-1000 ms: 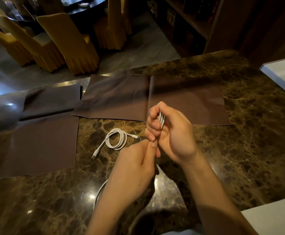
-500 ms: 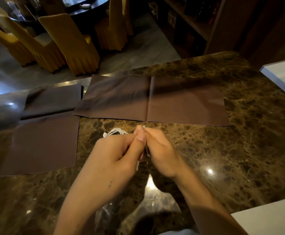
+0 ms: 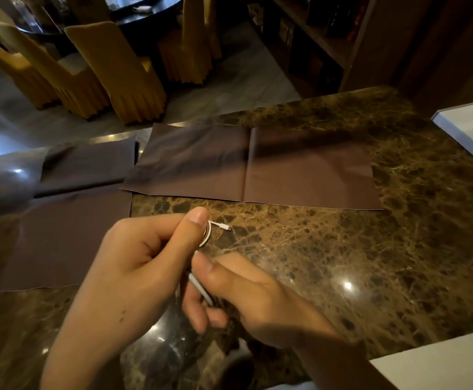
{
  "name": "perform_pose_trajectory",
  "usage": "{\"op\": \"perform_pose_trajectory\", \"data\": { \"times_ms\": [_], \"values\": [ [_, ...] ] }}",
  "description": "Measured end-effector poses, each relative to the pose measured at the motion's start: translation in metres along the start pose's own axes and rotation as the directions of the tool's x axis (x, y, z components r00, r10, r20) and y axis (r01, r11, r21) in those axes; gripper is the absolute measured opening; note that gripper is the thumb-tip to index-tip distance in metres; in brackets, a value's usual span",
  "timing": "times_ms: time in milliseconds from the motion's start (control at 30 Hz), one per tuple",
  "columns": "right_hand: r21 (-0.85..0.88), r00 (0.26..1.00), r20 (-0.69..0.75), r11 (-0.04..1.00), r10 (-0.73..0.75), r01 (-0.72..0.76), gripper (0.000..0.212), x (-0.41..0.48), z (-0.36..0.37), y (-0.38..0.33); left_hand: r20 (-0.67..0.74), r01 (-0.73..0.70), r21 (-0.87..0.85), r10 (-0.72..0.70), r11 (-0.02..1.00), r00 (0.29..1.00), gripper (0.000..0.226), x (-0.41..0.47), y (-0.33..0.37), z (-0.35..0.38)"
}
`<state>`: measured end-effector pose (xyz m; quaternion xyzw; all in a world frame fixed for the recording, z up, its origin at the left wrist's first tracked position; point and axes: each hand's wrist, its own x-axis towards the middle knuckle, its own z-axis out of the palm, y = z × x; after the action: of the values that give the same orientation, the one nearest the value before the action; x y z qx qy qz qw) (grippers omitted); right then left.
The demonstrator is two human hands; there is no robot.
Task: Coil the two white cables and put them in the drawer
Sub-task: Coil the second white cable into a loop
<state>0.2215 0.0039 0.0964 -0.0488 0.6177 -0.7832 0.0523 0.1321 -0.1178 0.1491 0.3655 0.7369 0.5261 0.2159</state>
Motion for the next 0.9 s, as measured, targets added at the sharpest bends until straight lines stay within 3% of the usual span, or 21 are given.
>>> {"op": "perform_pose_trajectory", "data": {
  "times_ms": [100, 200, 267, 333, 400, 433, 533, 733, 800, 900],
  "values": [
    [0.051, 0.999, 0.041, 0.999, -0.001, -0.001, 0.047, -0.004, 0.000, -0.008, -0.060, -0.050, -0.071, 0.045, 0.996, 0.997, 0.065, 0.004, -0.016, 0.006],
    [0.167, 0.999, 0.044, 0.986, -0.020, 0.012, 0.041, -0.005, -0.002, -0.010, -0.075, -0.038, -0.279, 0.017, 0.960, 0.997, 0.064, 0.011, -0.029, 0.015],
    [0.279, 0.999, 0.027, 0.960, -0.044, 0.034, 0.040, -0.006, -0.002, -0.013, -0.071, -0.021, -0.324, -0.002, 0.946, 0.997, 0.061, 0.016, -0.042, 0.021],
    [0.341, 1.000, -0.014, 0.940, -0.017, 0.021, 0.056, -0.001, 0.005, -0.028, -0.077, 0.033, -0.307, -0.059, 0.951, 0.995, 0.059, 0.020, -0.056, 0.045],
    [0.267, 0.986, -0.112, 0.959, 0.125, -0.091, 0.073, -0.003, 0.005, -0.032, -0.126, 0.041, -0.320, -0.085, 0.947, 0.988, 0.055, 0.019, -0.068, 0.066],
    [0.290, 0.983, -0.135, 0.954, 0.121, -0.077, 0.065, -0.003, 0.002, -0.032, -0.121, 0.061, -0.344, -0.108, 0.937, 0.987, 0.054, 0.020, -0.070, 0.068],
    [0.510, 0.986, -0.133, 0.846, -0.100, 0.154, 0.043, 0.001, -0.012, -0.026, -0.033, 0.111, -0.392, -0.135, 0.913, 0.990, 0.065, 0.018, -0.056, 0.066],
    [0.590, 0.970, -0.188, 0.772, -0.153, 0.236, 0.041, 0.008, -0.030, -0.019, -0.083, 0.110, -0.394, -0.154, 0.913, 0.985, 0.078, 0.020, -0.055, 0.071],
    [0.612, 0.959, -0.246, 0.744, -0.142, 0.267, 0.041, 0.011, -0.036, -0.019, -0.101, 0.041, -0.384, -0.086, 0.923, 0.991, 0.072, 0.021, -0.059, 0.071],
    [0.608, 0.920, -0.368, 0.713, -0.136, 0.349, 0.043, 0.016, -0.045, -0.022, -0.088, 0.047, -0.256, -0.072, 0.966, 0.993, 0.047, 0.017, -0.060, 0.075]
  ]
}}
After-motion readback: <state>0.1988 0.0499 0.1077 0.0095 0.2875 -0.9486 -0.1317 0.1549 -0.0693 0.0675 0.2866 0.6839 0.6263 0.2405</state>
